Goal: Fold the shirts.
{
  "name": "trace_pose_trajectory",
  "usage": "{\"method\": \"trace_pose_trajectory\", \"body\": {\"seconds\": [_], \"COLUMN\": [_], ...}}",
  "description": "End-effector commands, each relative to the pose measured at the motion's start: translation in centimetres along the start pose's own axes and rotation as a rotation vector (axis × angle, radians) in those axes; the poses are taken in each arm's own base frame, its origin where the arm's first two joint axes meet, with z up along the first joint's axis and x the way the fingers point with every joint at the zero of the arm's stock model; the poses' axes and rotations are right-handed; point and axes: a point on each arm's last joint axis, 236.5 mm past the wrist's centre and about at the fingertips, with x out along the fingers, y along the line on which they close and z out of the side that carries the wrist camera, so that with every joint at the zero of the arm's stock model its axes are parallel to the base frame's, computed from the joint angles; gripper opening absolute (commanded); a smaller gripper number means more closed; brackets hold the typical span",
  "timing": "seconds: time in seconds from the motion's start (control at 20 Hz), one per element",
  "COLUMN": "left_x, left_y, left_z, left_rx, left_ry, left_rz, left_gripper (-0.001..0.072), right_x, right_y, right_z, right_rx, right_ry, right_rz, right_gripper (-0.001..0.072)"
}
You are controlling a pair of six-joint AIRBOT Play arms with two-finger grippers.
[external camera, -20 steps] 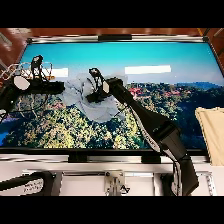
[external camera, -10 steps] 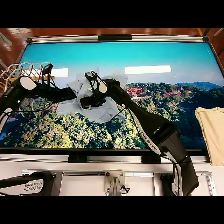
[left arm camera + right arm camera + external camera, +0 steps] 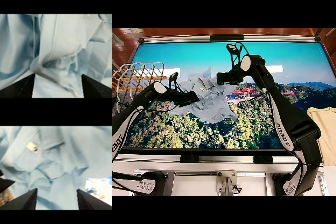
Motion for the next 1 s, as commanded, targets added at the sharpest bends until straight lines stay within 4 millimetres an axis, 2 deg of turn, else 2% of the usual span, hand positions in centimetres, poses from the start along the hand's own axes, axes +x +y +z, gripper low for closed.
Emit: {"method": "trace_pose_trajectory", "body": {"seconds": [0.0,0.05,0.1,0.2,0.3,0.45,0.6,0.7,0.8,0.95], "left_x": [2.7,3.0,3.0,2.2,0.6,-2.8,-5.5,-6.2,-6.3,-6.2], "left_y": [0.3,0.2,0.2,-0.2,-1.3,-3.6,-5.3,-5.8,-6.1,-6.3], "left_z": [-0.4,-0.5,-0.5,0.0,0.6,1.2,1.9,2.0,1.9,1.8], "left_rx": [-0.076,-0.084,-0.079,-0.015,0.052,0.147,0.180,0.190,0.194,0.198], "left_ry": [0.006,0.009,0.008,-0.009,-0.038,-0.079,-0.132,-0.145,-0.146,-0.143], "left_rz": [0.003,-0.003,-0.002,-0.010,-0.025,-0.055,-0.077,-0.084,-0.087,-0.089], "left_gripper": [0.0508,0.0298,0.0144,0.0050,0.0050,0.0050,0.0049,0.0049,0.0049,0.0049], "right_x": [0.6,1.7,2.7,4.5,6.0,7.8,8.1,7.9,7.9,7.5], "right_y": [-3.5,-3.6,-3.7,-4.6,-5.4,-6.3,-6.5,-6.2,-6.2,-7.0], "right_z": [0.8,0.4,-0.1,-0.7,-0.6,0.9,1.2,0.6,-0.8,-2.5], "right_rx": [-0.057,-0.086,-0.105,-0.100,-0.092,-0.081,-0.086,-0.079,-0.078,-0.074], "right_ry": [-0.021,-0.008,0.007,0.021,0.005,-0.076,-0.093,-0.067,-0.007,0.071], "right_rz": [-0.044,-0.042,-0.043,-0.048,-0.056,-0.067,-0.070,-0.059,-0.057,-0.059], "right_gripper": [0.0607,0.0625,0.0659,0.0659,0.0658,0.0645,0.0645,0.0645,0.0645,0.0645]}}
